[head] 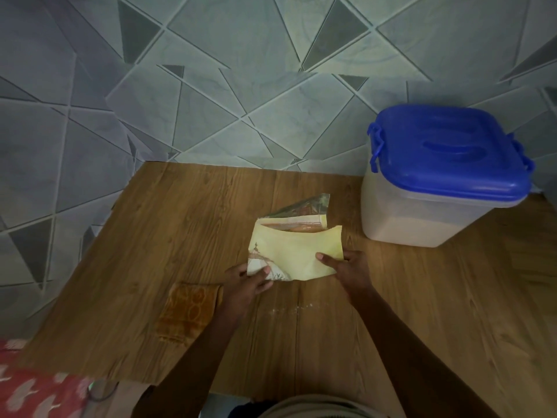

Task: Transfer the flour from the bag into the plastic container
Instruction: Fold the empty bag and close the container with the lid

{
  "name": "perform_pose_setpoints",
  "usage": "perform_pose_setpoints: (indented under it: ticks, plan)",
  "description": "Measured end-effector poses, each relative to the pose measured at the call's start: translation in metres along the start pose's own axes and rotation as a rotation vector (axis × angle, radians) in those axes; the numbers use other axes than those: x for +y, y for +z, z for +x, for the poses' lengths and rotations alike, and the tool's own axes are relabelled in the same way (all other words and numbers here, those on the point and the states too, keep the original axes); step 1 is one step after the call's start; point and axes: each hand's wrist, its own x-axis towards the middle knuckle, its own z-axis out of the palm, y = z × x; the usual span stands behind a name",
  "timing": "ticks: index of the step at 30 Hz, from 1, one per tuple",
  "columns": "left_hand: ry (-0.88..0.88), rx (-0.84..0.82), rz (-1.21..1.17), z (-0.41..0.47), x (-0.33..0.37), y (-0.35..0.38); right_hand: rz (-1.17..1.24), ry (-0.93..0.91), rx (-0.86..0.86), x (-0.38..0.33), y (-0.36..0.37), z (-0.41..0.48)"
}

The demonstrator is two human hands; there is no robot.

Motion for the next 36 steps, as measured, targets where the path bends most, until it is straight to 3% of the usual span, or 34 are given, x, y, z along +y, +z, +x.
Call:
perform_pose_setpoints:
  ticks: [3, 8, 12, 17, 19, 25, 32, 36]
  plan:
    - [0.037, 0.060, 0.051, 0.004, 0.001, -0.001, 0.072, 0.001, 0.025, 0.002, 0.000, -0.002]
    - [-0.096, -0.015, -0.008, 0.009, 0.018, -0.003, 0.162, 0.012, -0.015, 0.003, -0.001, -0.009]
    - [-0.081, -0.116, -0.004, 0.010, 0.021, -0.012, 0.182, 0.050, -0.038, 0.000, 0.001, -0.010]
    - [-0.039, -0.131, 0.050, 0.004, 0.024, -0.020, -0.030, -0.053, -0.261, -0.003, -0.004, -0.015]
    - [0.001, -0.104, 0.114, -0.001, 0.024, -0.022, -0.094, -0.100, -0.349, -0.006, -0.004, -0.019]
    - [0.113, 0.011, 0.202, -0.037, 0.023, -0.028, -0.214, -0.163, -0.376, -0.017, 0.002, -0.033]
    - [0.250, 0.132, 0.135, -0.100, 0.012, -0.030, -0.197, -0.320, -0.494, -0.018, 0.004, -0.048]
    - [0.263, 0.288, 0.167, -0.138, -0.005, -0.039, -0.145, -0.348, -0.592, -0.004, 0.015, -0.063]
